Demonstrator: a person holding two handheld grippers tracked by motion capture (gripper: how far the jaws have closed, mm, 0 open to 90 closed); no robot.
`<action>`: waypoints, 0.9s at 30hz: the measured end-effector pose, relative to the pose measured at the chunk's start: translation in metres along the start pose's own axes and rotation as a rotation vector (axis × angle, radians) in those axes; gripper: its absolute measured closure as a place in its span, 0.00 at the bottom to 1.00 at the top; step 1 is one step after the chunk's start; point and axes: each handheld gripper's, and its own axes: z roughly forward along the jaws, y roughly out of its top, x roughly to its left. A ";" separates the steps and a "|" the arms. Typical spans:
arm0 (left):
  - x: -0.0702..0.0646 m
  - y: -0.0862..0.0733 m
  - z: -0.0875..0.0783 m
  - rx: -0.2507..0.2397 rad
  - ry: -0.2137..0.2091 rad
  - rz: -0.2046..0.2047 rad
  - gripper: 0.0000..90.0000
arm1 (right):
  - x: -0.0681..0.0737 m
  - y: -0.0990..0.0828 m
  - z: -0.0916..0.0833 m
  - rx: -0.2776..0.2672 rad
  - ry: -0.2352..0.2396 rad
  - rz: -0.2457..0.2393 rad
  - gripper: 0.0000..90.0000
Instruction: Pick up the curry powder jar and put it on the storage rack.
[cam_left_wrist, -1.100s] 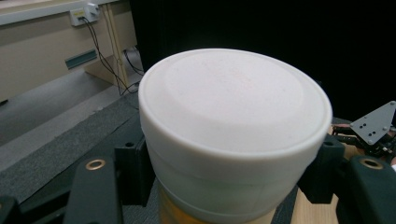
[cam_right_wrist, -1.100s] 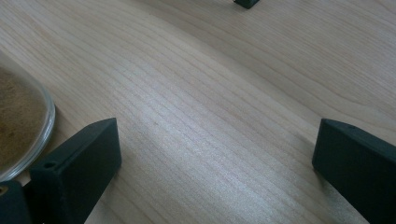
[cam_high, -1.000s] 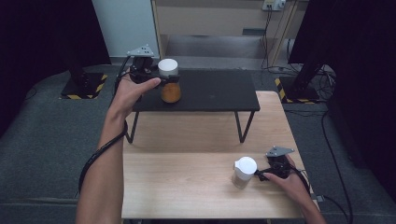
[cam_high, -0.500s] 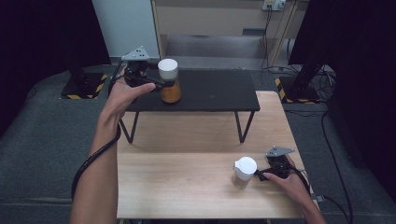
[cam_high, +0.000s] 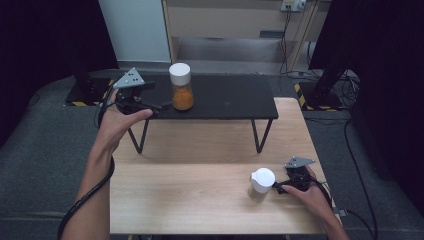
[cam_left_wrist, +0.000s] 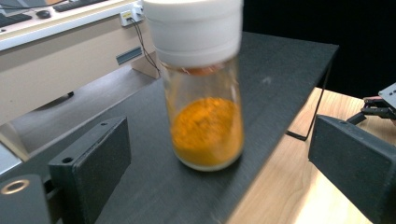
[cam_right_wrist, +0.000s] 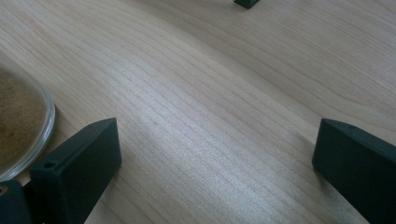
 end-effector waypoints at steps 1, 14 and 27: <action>-0.004 -0.003 -0.002 -0.006 -0.004 0.004 0.05 | 0.000 0.000 0.000 0.000 0.000 0.001 0.02; -0.066 -0.058 0.014 0.050 -0.023 0.047 0.03 | 0.000 0.000 0.000 0.000 0.000 0.000 0.02; -0.099 -0.110 0.061 0.279 -0.080 0.047 0.03 | 0.000 0.000 0.000 0.000 0.000 0.001 0.02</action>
